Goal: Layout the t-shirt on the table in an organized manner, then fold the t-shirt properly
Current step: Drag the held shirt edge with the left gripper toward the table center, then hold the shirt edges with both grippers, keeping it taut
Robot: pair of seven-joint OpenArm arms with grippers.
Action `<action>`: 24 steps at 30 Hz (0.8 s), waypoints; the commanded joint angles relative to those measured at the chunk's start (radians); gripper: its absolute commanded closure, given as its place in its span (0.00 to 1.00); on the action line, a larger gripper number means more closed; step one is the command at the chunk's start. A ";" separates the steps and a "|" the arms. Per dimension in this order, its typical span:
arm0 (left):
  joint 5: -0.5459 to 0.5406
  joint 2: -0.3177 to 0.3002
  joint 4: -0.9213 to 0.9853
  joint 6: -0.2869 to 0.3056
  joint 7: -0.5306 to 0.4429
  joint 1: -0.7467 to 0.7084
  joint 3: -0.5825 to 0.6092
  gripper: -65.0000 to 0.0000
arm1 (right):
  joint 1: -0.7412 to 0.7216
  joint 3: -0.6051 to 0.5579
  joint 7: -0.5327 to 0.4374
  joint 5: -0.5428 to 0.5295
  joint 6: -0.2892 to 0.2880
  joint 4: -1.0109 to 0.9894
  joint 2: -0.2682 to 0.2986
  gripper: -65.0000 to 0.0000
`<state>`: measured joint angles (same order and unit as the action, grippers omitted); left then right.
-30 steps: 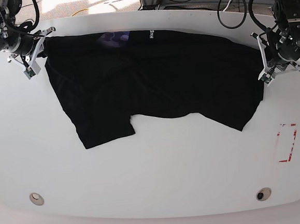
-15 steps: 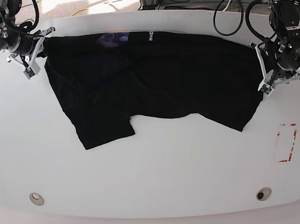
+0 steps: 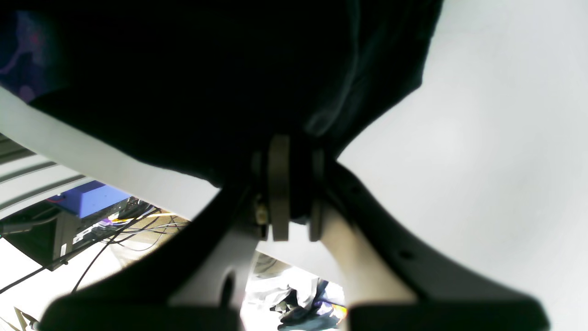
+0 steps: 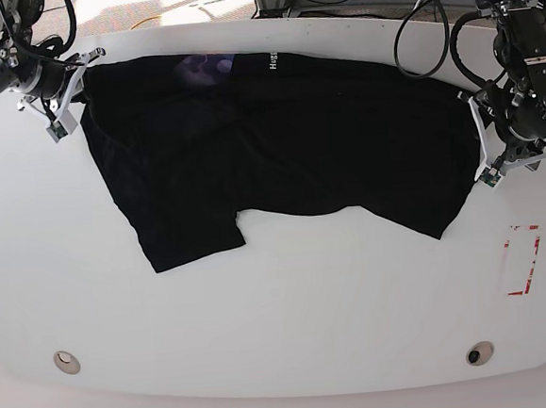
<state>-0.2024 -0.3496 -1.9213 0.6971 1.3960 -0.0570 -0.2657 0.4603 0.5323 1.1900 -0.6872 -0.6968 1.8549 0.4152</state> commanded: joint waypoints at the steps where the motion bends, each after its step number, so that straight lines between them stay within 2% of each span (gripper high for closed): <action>1: 0.005 -0.019 -0.014 0.001 0.000 0.003 -0.005 0.45 | -0.004 0.009 -0.011 -0.013 -0.001 0.012 0.017 0.94; 19: 0.007 -0.018 0.179 0.001 -0.037 -0.014 -0.007 0.45 | -0.011 0.009 -0.011 -0.010 -0.001 0.012 0.015 0.94; 24: 0.007 -0.018 0.187 0.001 -0.093 -0.019 -0.005 0.46 | -0.011 0.009 -0.011 -0.012 -0.001 0.012 0.015 0.94</action>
<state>-0.1986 -0.3523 -1.7206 0.6971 1.3281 -0.0856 -0.2672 0.4496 0.5323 1.1900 -0.6846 -0.6968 1.8549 0.4129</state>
